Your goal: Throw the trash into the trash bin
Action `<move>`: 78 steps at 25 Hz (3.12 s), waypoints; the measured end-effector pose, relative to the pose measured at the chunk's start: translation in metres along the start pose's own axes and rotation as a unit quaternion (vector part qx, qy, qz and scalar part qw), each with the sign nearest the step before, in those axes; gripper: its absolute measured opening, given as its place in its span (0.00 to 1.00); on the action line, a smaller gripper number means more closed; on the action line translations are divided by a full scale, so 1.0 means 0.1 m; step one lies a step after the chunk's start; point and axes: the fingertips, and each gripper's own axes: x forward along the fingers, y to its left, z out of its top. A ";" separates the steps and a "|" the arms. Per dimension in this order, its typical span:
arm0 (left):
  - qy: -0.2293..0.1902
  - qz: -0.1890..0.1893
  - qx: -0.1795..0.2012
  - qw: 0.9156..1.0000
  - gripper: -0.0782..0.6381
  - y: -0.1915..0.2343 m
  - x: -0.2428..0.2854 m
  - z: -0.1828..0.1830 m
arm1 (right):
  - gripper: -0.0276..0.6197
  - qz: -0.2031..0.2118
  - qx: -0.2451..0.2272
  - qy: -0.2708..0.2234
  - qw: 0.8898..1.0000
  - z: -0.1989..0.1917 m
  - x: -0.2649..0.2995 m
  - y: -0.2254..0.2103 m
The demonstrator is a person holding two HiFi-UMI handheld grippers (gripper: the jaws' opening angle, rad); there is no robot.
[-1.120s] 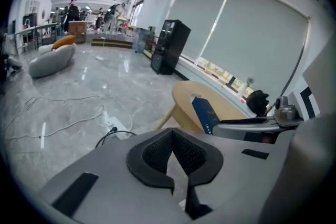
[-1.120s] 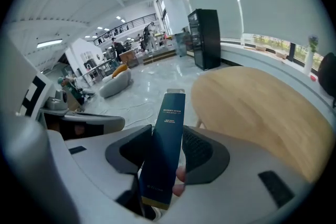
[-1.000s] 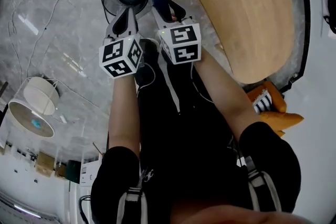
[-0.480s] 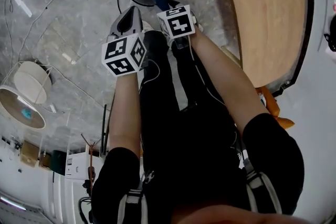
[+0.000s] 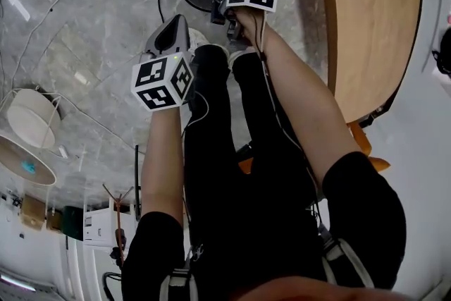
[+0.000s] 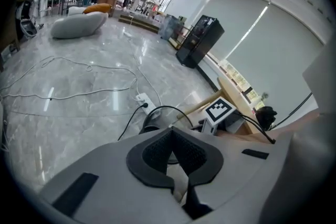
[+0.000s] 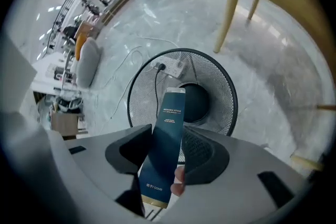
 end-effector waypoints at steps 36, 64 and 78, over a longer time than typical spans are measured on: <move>-0.026 -0.015 0.065 0.997 0.12 -0.60 -0.02 0.56 | 0.06 0.072 0.000 -0.157 0.985 0.32 -1.25 0.30; -0.313 -0.020 0.173 0.934 0.12 -4.32 -3.46 2.63 | 0.06 0.073 -0.336 -0.552 0.760 0.22 -7.50 1.55; -0.419 -0.031 0.216 0.881 0.12 -5.26 -4.37 2.96 | 0.06 0.144 -0.335 -0.623 0.692 0.08 -8.72 1.68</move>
